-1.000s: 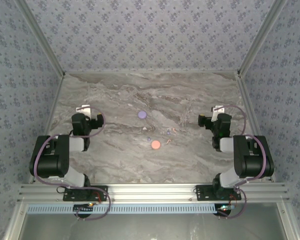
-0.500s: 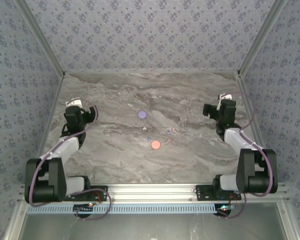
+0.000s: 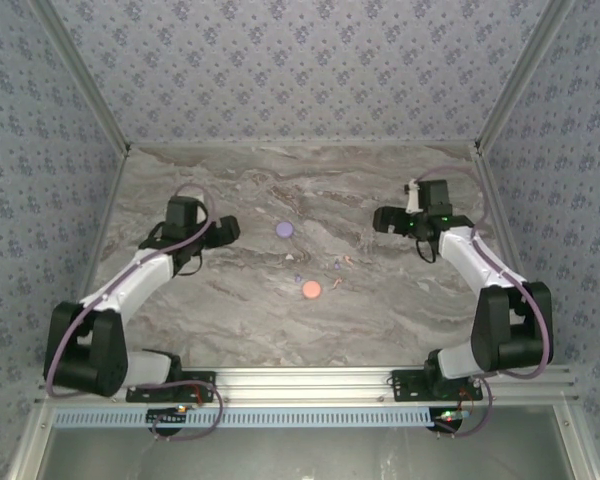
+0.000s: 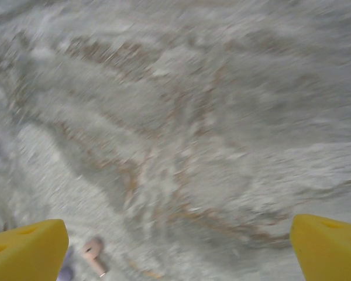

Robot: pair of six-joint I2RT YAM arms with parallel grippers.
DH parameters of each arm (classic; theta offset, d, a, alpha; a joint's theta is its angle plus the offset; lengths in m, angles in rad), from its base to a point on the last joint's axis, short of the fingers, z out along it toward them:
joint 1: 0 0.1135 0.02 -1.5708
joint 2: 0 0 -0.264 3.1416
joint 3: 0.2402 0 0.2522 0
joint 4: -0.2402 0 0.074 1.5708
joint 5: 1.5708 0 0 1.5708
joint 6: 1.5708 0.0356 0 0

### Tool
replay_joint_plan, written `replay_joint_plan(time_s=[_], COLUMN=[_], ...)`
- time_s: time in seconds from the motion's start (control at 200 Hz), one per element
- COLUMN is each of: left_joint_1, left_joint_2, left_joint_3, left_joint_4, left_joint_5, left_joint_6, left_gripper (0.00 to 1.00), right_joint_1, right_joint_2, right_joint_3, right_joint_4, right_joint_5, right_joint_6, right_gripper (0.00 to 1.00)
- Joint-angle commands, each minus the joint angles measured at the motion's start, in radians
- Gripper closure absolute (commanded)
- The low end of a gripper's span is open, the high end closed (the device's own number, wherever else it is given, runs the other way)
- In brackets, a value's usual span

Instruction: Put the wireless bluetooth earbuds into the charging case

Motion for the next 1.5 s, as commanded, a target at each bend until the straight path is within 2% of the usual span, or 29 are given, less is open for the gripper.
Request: replay_joint_plan(time_s=[0.0, 0.11, 0.14, 0.22, 0.4, 0.49, 0.54, 0.615, 0.825, 1.494], left_joint_1=[-0.044, -0.064, -0.067, -0.075, -0.103, -0.107, -0.11, -0.111, -0.117, -0.151], left_joint_2=[0.089, 0.204, 0.237, 0.324, 0.494, 0.561, 0.591, 0.622, 0.67, 0.726], left_joint_3=[0.102, 0.193, 0.221, 0.296, 0.458, 0.525, 0.556, 0.584, 0.619, 0.676], left_joint_4=[-0.053, -0.072, -0.084, -0.111, -0.18, -0.221, -0.243, -0.26, -0.284, -0.341], left_joint_5=[0.085, 0.11, 0.113, 0.123, 0.124, 0.111, 0.105, 0.102, 0.118, 0.174], left_joint_6=[-0.013, -0.018, -0.021, -0.021, -0.018, -0.025, -0.032, -0.034, -0.03, -0.012], left_gripper=[0.16, 0.24, 0.3, 0.39, 0.51, 0.62, 0.64, 0.66, 0.7, 0.73], right_joint_1=[0.067, 0.141, 0.162, 0.215, 0.306, 0.338, 0.352, 0.366, 0.394, 0.403], right_joint_2=[0.049, 0.107, 0.123, 0.18, 0.332, 0.409, 0.453, 0.512, 0.616, 0.77], right_joint_3=[0.044, 0.084, 0.1, 0.147, 0.29, 0.362, 0.405, 0.467, 0.568, 0.738], right_joint_4=[-0.065, -0.063, -0.068, -0.077, -0.1, -0.12, -0.14, -0.168, -0.19, -0.249], right_joint_5=[-0.092, -0.103, -0.102, -0.101, -0.113, -0.116, -0.121, -0.121, -0.128, -0.173], right_joint_6=[0.036, 0.049, 0.055, 0.075, 0.12, 0.146, 0.157, 0.175, 0.211, 0.244], right_gripper=[0.0, 0.02, 0.04, 0.08, 0.27, 0.39, 0.49, 0.59, 0.75, 0.78])
